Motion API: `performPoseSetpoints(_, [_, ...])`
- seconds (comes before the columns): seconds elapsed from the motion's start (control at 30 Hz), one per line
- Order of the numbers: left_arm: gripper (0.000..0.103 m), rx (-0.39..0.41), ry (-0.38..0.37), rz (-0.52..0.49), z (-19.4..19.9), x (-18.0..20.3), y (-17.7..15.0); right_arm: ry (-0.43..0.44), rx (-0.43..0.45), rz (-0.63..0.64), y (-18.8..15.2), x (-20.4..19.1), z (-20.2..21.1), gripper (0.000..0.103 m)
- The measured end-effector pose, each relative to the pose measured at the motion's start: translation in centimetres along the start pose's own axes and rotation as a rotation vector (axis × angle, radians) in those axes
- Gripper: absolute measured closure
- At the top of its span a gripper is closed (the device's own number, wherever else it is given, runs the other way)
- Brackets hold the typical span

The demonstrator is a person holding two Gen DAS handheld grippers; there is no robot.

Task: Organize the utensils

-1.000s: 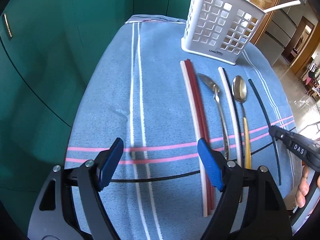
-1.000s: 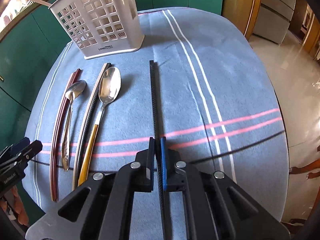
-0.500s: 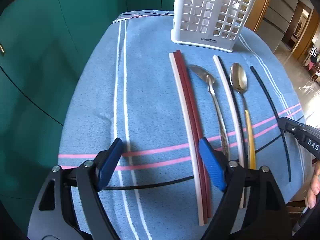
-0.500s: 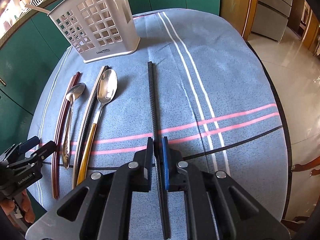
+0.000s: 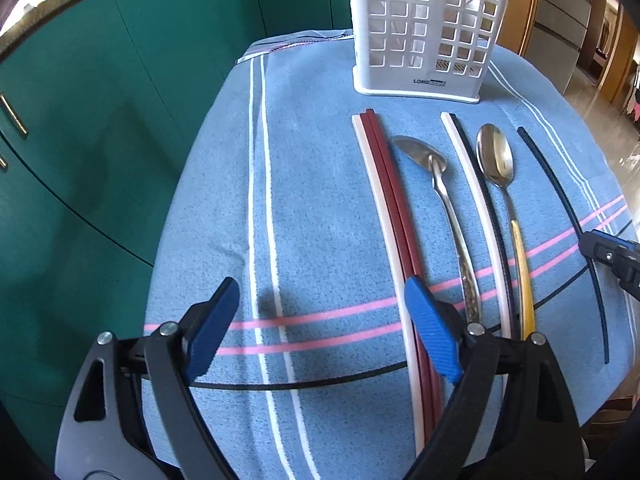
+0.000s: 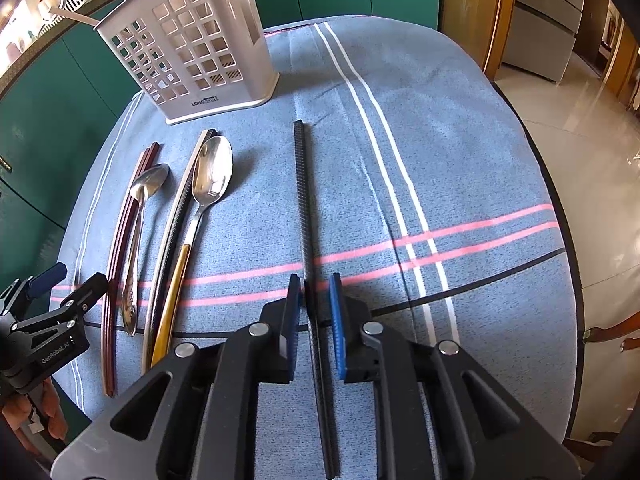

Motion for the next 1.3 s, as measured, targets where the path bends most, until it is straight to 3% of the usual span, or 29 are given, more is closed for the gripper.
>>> performPoseSetpoints(0.2, [0.016,-0.002,0.015,0.000,-0.1,0.1,0.4,-0.003,0.004,0.005,-0.1,-0.2,0.1,0.086])
performPoseSetpoints(0.3, [0.016,-0.046,-0.029,-0.027,-0.7,1.1,0.0,0.003,0.005,0.001,-0.1,0.0,0.1,0.086])
performPoseSetpoints(0.4, [0.016,-0.033,-0.006,-0.036,-0.5,1.3,-0.1,0.005,0.006,0.000,0.0,0.0,0.0,0.086])
performPoseSetpoints(0.57, [0.018,-0.027,-0.051,-0.022,-0.1,1.2,-0.3,0.009,0.007,-0.005,0.0,0.1,0.1,0.086])
performPoseSetpoints(0.63, [0.029,-0.020,-0.046,-0.019,0.1,1.0,-0.2,0.006,0.007,-0.005,0.0,0.1,0.1,0.086])
performPoseSetpoints(0.7, [0.062,-0.022,-0.101,0.001,0.4,0.8,-0.4,0.002,0.008,-0.003,0.0,0.1,0.1,0.086])
performPoseSetpoints(0.8, [0.087,-0.024,-0.137,-0.011,0.6,1.3,-0.6,0.001,0.011,-0.003,0.0,0.0,0.0,0.085])
performPoseSetpoints(0.87, [0.092,-0.033,-0.174,-0.006,0.6,1.4,-1.0,-0.003,0.011,-0.002,-0.1,0.0,0.0,0.085])
performPoseSetpoints(1.03, [0.093,-0.054,-0.248,0.063,0.5,0.4,-0.8,0.000,0.010,-0.004,-0.2,0.1,0.1,0.085])
performPoseSetpoints(1.2, [0.102,-0.060,-0.267,0.091,1.3,-0.7,-1.2,0.001,0.010,-0.006,-0.2,0.2,0.1,0.085])
performPoseSetpoints(1.3, [0.102,-0.044,-0.290,0.096,2.4,-1.1,-1.2,-0.001,0.010,-0.005,-0.1,0.1,0.1,0.085])
Point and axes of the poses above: each gripper's, at about its wrist camera, not at the fingertips, and z roughly against the way its jaws point, x to its right, y to its top, the point moved 6 cm from there along -z, roughly the way its jaws point, and after that the axes turned 6 degrees about -x, right-handed, at the moved point
